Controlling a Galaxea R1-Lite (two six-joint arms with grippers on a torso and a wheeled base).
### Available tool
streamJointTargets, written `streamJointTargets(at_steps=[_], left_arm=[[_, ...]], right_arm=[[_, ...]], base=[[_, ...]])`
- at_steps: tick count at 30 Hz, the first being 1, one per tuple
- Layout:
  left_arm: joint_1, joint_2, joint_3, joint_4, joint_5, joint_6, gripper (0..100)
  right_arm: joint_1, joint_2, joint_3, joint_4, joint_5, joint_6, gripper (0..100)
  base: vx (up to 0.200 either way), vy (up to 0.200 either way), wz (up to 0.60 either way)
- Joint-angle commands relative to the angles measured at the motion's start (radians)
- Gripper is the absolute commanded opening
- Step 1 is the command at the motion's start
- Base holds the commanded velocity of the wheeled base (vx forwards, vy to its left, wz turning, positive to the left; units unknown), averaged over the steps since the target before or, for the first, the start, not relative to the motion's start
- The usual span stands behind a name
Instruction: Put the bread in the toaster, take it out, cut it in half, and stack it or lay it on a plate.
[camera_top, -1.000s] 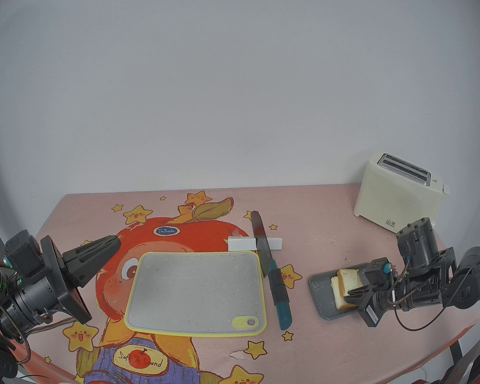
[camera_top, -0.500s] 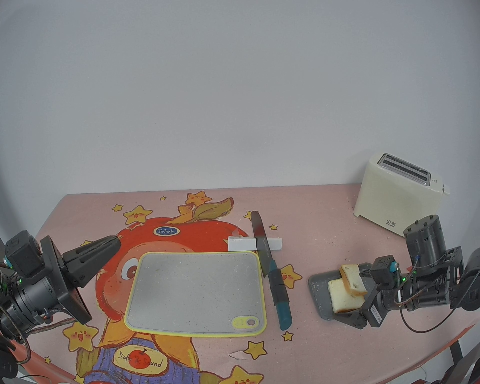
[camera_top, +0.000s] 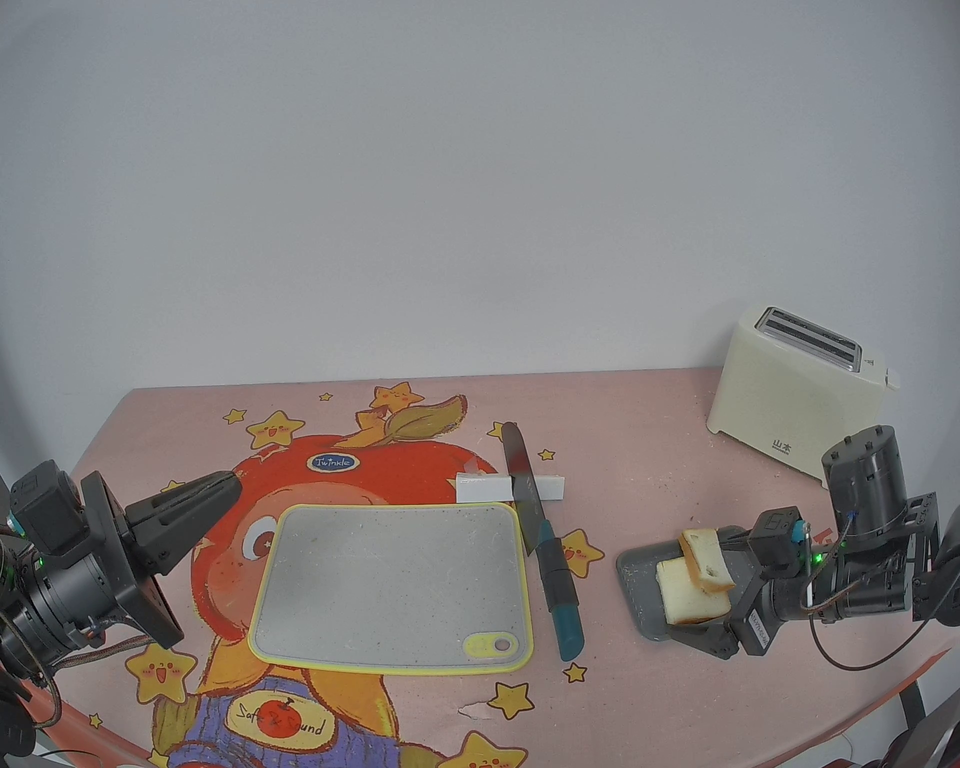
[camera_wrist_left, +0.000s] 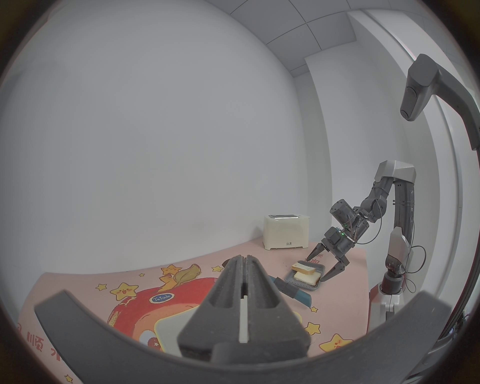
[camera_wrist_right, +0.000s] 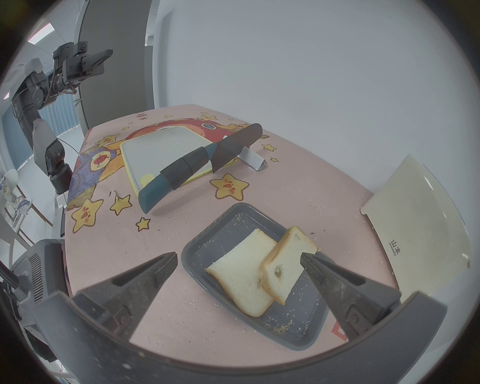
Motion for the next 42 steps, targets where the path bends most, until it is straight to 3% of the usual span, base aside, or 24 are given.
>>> streamJointTargets(at_steps=[1, 3, 6, 7, 8, 10, 13, 16, 23, 24, 25, 26, 29, 34, 35, 37, 39, 41, 42], left_arm=[[0.000, 0.000, -0.001, 0.000, 0.001, -0.001, 0], [0.000, 0.001, 0.001, 0.000, 0.001, 0.000, 0], [0.000, 0.000, -0.001, 0.000, 0.001, 0.000, 0], [0.000, 0.000, -0.001, 0.000, 0.001, 0.000, 0], [0.000, 0.000, -0.003, 0.000, 0.004, 0.000, 0], [0.000, 0.000, -0.006, 0.000, 0.009, -0.001, 0], [0.000, 0.001, -0.007, 0.001, 0.014, -0.001, 0], [0.000, 0.009, -0.003, 0.007, 0.052, -0.001, 0], [0.006, 0.007, -0.013, 0.007, 0.136, -0.009, 0], [0.009, 0.006, -0.013, 0.006, 0.172, -0.009, 0], [0.009, 0.006, -0.013, 0.006, 0.172, -0.009, 0], [0.009, 0.001, -0.018, 0.003, 0.253, -0.009, 0], [0.011, -0.037, -0.007, -0.002, 0.382, -0.006, 0], [0.034, -0.289, 0.120, 0.009, 0.514, -0.029, 0], [0.037, -0.298, 0.126, 0.009, 0.518, -0.031, 0], [0.098, -0.458, 0.186, 0.032, 0.575, -0.037, 0], [0.149, -0.617, 0.186, 0.165, 0.572, -0.061, 0], [0.164, -0.790, 0.186, 0.371, 0.563, -0.064, 0], [0.170, -0.945, 0.186, 0.607, 0.543, -0.055, 0]], right_arm=[[-0.006, -0.070, 0.018, -0.035, -0.014, 0.077, 100], [-0.013, -0.082, 0.021, -0.070, -0.036, 0.139, 100], [-0.051, -0.077, 0.036, -0.119, -0.102, 0.244, 100], [-0.054, -0.077, 0.038, -0.121, -0.105, 0.248, 100], [-0.100, -0.074, 0.064, -0.159, -0.142, 0.293, 100], [-0.128, -0.085, 0.108, -0.213, -0.186, 0.328, 100], [-0.126, -0.117, 0.186, -0.309, -0.255, 0.383, 100], [-0.123, -0.132, 0.251, -0.392, -0.381, 0.406, 100], [-0.195, -0.212, 0.271, -0.401, -0.504, 0.463, 100], [-0.207, -0.257, 0.281, -0.400, -0.510, 0.462, 100], [-0.207, -0.257, 0.281, -0.400, -0.510, 0.462, 100], [-0.215, -0.366, 0.308, -0.389, -0.510, 0.455, 100], [-0.212, -0.574, 0.363, -0.388, -0.493, 0.402, 100], [-0.278, -0.898, 0.487, -0.383, -0.488, 0.299, 100], [-0.283, -0.907, 0.490, -0.383, -0.487, 0.296, 100], [-0.358, -1.053, 0.541, -0.335, -0.485, 0.282, 100], [-0.408, -1.211, 0.542, -0.182, -0.458, 0.282, 100], [-0.434, -1.383, 0.542, 0.010, -0.399, 0.273, 100], [-0.437, -1.464, 0.541, 0.149, -0.355, 0.262, 100]], base=[[0.000, 0.000, 0.00], [0.000, 0.000, 0.00], [0.000, 0.000, 0.00], [0.000, 0.000, 0.00], [0.000, 0.000, 0.00], [0.000, 0.000, 0.00], [0.000, 0.000, 0.00], [0.000, 0.000, 0.00], [0.000, 0.000, 0.00], [0.000, 0.000, 0.00], [0.000, 0.000, 0.00], [0.000, 0.000, 0.00], [0.000, 0.000, 0.00], [0.000, 0.000, 0.00], [0.000, 0.000, 0.00], [0.000, 0.000, 0.00], [0.000, 0.000, 0.00], [0.000, 0.000, 0.00], [0.000, 0.000, 0.00]])
